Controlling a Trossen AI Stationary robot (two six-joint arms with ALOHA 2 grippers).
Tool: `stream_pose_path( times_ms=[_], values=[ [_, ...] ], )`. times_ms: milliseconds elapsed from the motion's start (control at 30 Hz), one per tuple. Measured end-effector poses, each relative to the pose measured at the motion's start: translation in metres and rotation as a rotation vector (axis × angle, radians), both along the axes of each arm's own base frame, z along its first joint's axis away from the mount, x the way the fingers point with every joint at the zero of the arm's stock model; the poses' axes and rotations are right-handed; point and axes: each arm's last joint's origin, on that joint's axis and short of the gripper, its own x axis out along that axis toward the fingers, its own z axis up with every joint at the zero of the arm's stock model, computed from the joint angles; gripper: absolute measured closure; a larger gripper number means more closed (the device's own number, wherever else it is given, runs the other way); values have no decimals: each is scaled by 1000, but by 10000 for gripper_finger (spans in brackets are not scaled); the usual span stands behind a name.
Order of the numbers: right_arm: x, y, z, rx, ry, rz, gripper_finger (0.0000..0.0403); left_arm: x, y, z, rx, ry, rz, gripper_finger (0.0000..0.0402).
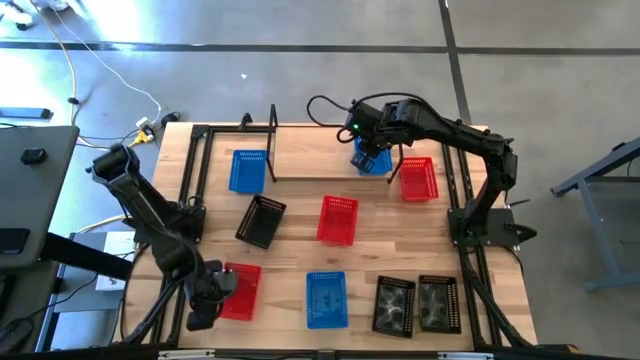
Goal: Stack baskets on shelf by color
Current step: Put the bottom left red basket on the shelf
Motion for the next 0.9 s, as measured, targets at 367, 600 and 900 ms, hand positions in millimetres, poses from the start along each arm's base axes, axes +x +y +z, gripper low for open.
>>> stream_pose_path(
  times_ms=[367, 600, 900],
  values=[
    [0, 0, 0, 0, 0, 0, 308, 3, -8, -8, 42, -39, 23, 229],
    [0, 0, 0, 0, -1, 0, 308, 11, -17, -20, 31, -52, 25, 229],
    [0, 0, 0, -5, 7, 16, 308, 24, -31, -32, 75, -35, 9, 229]
  ],
)
